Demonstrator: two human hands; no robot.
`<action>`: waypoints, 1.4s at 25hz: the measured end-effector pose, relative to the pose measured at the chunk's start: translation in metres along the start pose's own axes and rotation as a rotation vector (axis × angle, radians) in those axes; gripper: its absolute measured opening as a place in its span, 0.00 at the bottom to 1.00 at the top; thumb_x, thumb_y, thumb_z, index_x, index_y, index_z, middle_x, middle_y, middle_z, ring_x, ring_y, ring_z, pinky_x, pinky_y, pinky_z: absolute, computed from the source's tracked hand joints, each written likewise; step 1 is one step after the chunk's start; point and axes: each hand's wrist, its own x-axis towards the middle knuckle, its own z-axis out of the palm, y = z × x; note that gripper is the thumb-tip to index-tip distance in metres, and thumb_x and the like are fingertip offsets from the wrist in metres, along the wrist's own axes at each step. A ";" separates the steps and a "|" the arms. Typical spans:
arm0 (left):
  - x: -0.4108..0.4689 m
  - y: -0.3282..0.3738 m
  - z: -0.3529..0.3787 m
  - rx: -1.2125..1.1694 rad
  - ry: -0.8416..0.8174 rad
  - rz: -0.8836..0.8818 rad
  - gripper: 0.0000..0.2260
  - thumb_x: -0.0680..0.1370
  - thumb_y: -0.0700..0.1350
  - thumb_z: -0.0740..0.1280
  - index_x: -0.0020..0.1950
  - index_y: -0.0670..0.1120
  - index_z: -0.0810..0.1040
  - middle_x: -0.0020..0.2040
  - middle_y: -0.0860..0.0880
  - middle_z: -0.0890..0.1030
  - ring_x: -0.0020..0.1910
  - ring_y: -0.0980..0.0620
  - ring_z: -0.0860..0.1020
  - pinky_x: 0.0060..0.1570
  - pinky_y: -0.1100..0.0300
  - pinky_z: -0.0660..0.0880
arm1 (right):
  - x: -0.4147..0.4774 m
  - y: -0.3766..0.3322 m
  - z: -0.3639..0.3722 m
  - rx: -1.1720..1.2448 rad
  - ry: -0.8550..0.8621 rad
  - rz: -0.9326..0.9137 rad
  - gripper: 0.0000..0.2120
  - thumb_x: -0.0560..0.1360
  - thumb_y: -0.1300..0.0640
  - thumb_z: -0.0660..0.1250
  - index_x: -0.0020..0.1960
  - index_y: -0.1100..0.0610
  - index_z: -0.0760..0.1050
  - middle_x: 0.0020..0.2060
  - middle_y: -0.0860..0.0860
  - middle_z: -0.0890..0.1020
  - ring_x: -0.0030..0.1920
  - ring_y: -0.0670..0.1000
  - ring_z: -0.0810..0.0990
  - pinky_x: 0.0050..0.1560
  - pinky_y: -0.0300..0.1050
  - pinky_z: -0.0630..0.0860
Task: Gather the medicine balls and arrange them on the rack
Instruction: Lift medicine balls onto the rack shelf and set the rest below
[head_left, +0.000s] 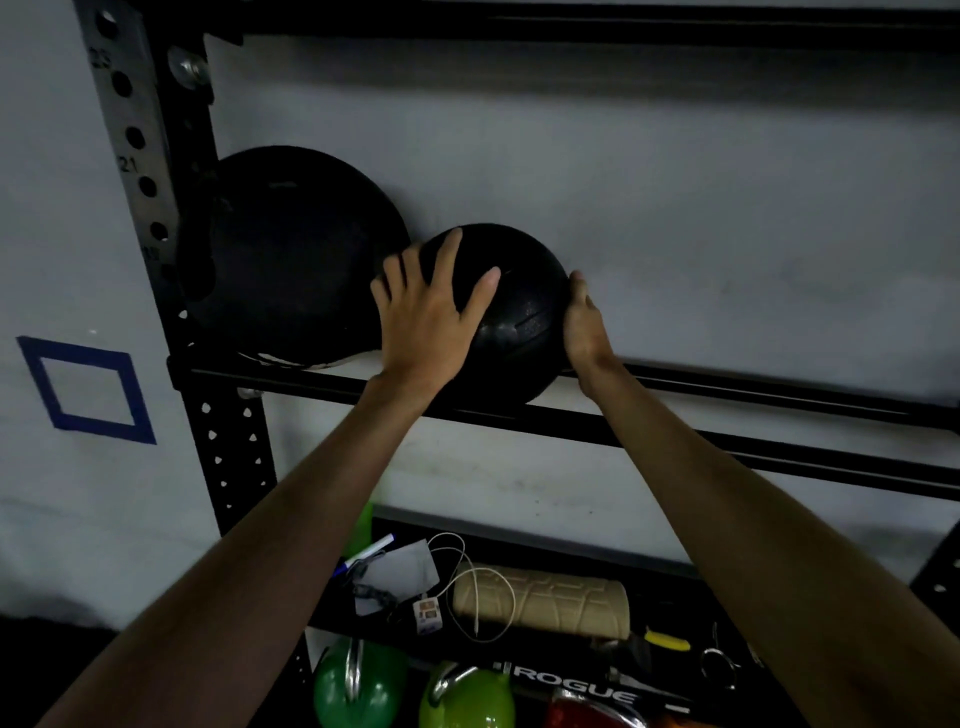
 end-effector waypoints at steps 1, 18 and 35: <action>0.000 0.001 0.000 0.003 -0.012 0.002 0.31 0.80 0.68 0.49 0.76 0.52 0.67 0.69 0.41 0.73 0.67 0.39 0.69 0.64 0.43 0.64 | -0.004 0.000 -0.001 0.003 0.001 0.000 0.32 0.83 0.37 0.46 0.77 0.57 0.66 0.73 0.58 0.72 0.73 0.58 0.70 0.76 0.53 0.64; -0.318 0.237 -0.022 -0.507 -0.625 0.179 0.07 0.78 0.44 0.65 0.55 0.47 0.78 0.50 0.46 0.83 0.50 0.40 0.81 0.45 0.51 0.76 | -0.343 0.112 -0.296 -0.867 0.072 -0.062 0.09 0.80 0.54 0.62 0.54 0.58 0.78 0.52 0.58 0.83 0.54 0.62 0.80 0.51 0.54 0.77; -0.705 0.418 0.014 -0.353 -1.689 0.306 0.07 0.79 0.46 0.63 0.53 0.48 0.79 0.52 0.44 0.83 0.52 0.41 0.81 0.51 0.51 0.78 | -0.637 0.360 -0.523 -0.736 0.076 0.945 0.13 0.81 0.53 0.57 0.53 0.58 0.77 0.49 0.59 0.83 0.49 0.63 0.82 0.42 0.50 0.75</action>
